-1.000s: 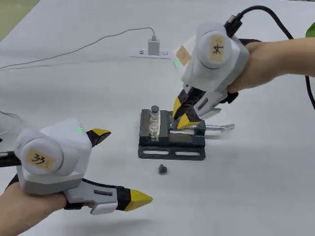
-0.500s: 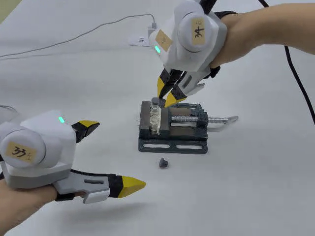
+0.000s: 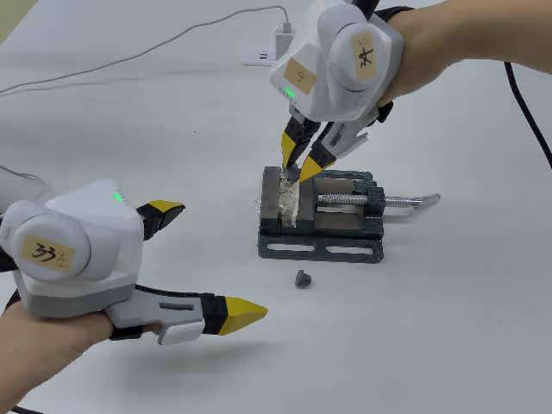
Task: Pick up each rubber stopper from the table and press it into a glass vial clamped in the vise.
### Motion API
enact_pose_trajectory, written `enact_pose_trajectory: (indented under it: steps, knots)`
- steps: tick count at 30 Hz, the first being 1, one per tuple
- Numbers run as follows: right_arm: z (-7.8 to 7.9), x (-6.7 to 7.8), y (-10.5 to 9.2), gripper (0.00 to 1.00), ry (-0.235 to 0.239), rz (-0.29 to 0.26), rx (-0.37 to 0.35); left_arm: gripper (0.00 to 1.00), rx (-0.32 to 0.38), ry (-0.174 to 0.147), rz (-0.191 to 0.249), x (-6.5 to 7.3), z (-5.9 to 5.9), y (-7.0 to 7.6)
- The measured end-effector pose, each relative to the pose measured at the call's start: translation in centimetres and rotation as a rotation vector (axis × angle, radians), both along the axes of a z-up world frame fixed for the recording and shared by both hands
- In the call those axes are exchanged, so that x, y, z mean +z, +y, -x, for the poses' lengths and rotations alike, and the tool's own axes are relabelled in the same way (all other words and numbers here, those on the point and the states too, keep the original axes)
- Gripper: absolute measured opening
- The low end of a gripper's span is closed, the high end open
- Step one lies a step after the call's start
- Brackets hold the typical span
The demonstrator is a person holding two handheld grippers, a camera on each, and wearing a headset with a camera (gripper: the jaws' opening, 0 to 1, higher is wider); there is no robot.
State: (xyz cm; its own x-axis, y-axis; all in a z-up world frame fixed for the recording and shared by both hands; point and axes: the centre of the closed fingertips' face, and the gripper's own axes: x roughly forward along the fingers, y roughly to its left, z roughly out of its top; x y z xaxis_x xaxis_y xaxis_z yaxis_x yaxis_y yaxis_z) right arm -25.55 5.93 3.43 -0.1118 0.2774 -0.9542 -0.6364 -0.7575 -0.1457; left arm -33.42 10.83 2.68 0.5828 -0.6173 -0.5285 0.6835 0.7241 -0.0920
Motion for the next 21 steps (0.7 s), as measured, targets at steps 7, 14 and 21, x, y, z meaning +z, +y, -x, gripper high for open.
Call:
enact_pose_trajectory:
  steps: [7,14,21]
  knots:
    - [-0.05,0.0,0.25,0.05,0.008,0.002,0.015,0.98,0.001,0.004,0.005,0.09,-0.27,-0.17]
    - [-0.13,0.13,0.22,0.05,0.038,-0.003,-0.003,0.97,0.002,0.004,0.012,0.11,-0.61,-0.33]
    - [0.0,0.28,0.23,0.05,0.028,0.011,0.003,0.97,0.005,0.008,0.019,0.11,-0.56,-0.45]
